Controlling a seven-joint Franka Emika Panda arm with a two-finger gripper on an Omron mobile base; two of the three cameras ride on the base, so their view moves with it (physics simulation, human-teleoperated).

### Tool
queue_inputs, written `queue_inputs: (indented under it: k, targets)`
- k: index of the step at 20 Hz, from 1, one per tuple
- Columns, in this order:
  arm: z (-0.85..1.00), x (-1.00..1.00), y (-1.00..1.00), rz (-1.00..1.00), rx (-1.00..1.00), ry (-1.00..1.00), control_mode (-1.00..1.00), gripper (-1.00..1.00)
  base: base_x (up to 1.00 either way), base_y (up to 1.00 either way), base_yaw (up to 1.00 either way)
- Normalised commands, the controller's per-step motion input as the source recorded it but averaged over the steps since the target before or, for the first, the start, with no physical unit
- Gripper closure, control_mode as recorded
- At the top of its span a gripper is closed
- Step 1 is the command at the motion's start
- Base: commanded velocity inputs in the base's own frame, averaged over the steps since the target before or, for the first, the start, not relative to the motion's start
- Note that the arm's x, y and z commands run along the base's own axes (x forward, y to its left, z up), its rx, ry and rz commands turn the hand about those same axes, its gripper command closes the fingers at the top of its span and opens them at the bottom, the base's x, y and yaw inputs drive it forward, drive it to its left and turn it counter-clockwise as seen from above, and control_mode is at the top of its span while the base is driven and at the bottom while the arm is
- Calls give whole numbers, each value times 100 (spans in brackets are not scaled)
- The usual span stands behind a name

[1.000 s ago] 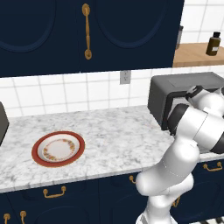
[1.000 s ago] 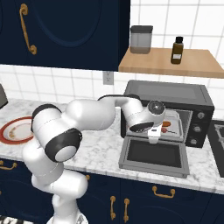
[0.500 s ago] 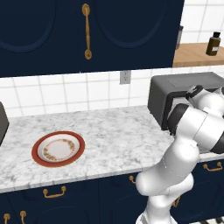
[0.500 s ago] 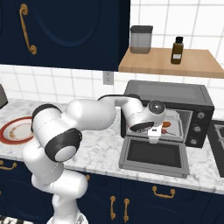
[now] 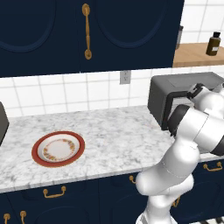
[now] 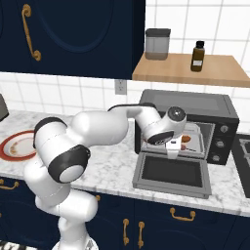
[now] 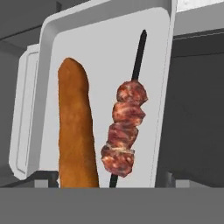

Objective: Pick up the kebab skewer and baguette bread, and place them inside the toaster oven. Close the toaster oven door and start by setting the timer.

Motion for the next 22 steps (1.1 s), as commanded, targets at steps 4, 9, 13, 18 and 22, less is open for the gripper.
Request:
queue_inputs:
  k: [4, 9, 13, 18, 22]
  targets:
    - [17, -8, -1, 7, 0, 8, -100, -100, 0, 0, 0]
    - [26, -55, -6, 7, 0, 2, -100, -100, 0, 0, 0]
    - [5, -73, -3, 4, 0, 2, -100, -100, 0, 0, 0]
    - [0, -45, -7, 7, -1, 21, -100, -100, 0, 0, 0]
    - [-26, -9, -4, 9, -5, 30, -100, -100, 0, 0, 0]
